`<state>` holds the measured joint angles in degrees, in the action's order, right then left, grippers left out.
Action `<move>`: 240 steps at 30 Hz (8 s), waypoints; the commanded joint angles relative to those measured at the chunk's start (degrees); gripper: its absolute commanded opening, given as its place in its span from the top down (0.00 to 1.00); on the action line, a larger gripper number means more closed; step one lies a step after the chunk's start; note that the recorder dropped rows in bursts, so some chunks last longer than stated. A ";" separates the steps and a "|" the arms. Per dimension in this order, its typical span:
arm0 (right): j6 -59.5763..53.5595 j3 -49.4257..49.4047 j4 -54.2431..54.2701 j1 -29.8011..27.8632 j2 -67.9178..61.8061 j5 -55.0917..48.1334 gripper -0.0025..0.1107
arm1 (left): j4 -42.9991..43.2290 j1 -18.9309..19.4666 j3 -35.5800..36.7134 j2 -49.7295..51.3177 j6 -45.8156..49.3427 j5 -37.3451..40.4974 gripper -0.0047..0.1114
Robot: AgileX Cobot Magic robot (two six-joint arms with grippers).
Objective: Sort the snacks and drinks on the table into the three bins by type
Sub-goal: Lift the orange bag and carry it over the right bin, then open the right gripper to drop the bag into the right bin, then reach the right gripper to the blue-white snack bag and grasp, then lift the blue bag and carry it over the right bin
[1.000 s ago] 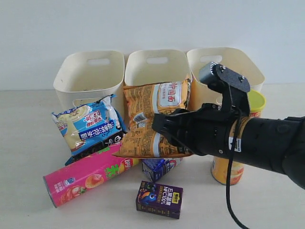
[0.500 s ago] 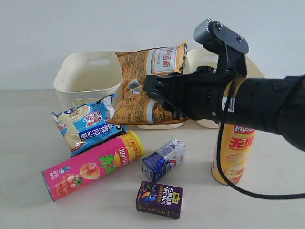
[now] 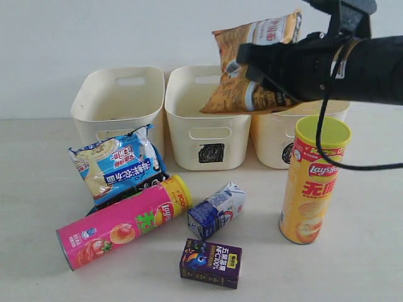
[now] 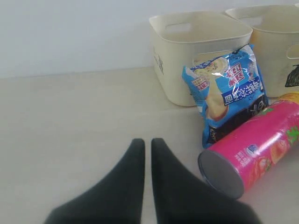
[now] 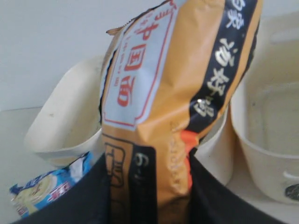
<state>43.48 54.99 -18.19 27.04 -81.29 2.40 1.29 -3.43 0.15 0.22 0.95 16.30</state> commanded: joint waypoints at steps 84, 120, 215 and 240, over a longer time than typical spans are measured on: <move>-50.42 31.63 14.24 2.30 -17.75 -41.36 0.73 | 0.01 -0.11 -0.15 -0.22 -0.49 0.01 0.92; -81.10 32.68 57.83 8.69 -33.46 -32.56 0.35 | 0.01 -0.11 -0.15 -0.22 -0.49 0.01 0.92; -112.78 49.14 73.96 9.34 -49.22 -36.51 0.97 | 0.01 -0.11 -0.15 -0.22 -0.49 0.01 0.92; -89.22 49.03 60.46 10.12 -34.63 -34.91 0.97 | 0.01 -0.11 -0.15 -0.22 -0.49 0.01 0.92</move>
<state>-52.82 103.85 47.44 37.19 -118.72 -33.79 1.29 -3.43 0.15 0.22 0.95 16.30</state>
